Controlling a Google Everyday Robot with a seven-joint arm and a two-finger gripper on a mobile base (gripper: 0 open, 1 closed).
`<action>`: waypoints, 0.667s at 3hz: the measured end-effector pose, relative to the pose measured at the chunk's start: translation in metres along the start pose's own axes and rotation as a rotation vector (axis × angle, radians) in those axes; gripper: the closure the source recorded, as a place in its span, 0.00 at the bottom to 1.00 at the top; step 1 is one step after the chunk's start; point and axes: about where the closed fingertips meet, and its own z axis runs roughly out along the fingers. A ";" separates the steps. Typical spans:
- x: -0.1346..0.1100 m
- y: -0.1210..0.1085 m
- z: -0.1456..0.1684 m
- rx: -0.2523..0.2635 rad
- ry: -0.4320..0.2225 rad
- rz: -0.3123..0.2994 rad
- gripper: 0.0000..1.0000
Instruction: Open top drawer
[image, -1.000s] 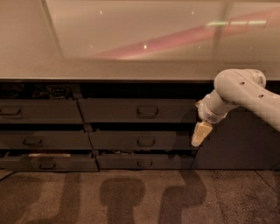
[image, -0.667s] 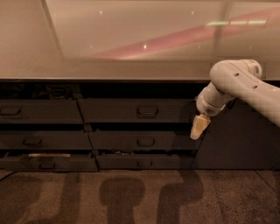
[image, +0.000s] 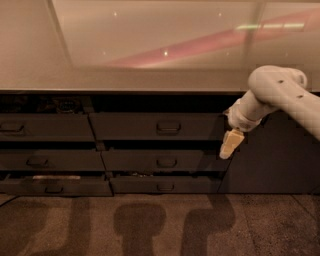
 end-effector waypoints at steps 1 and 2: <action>0.009 0.013 0.012 -0.160 -0.188 -0.023 0.00; -0.002 0.011 -0.003 -0.192 -0.270 -0.073 0.00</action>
Offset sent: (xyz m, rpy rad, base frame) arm -0.0101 -0.0025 -0.0163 0.1785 0.0856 0.0850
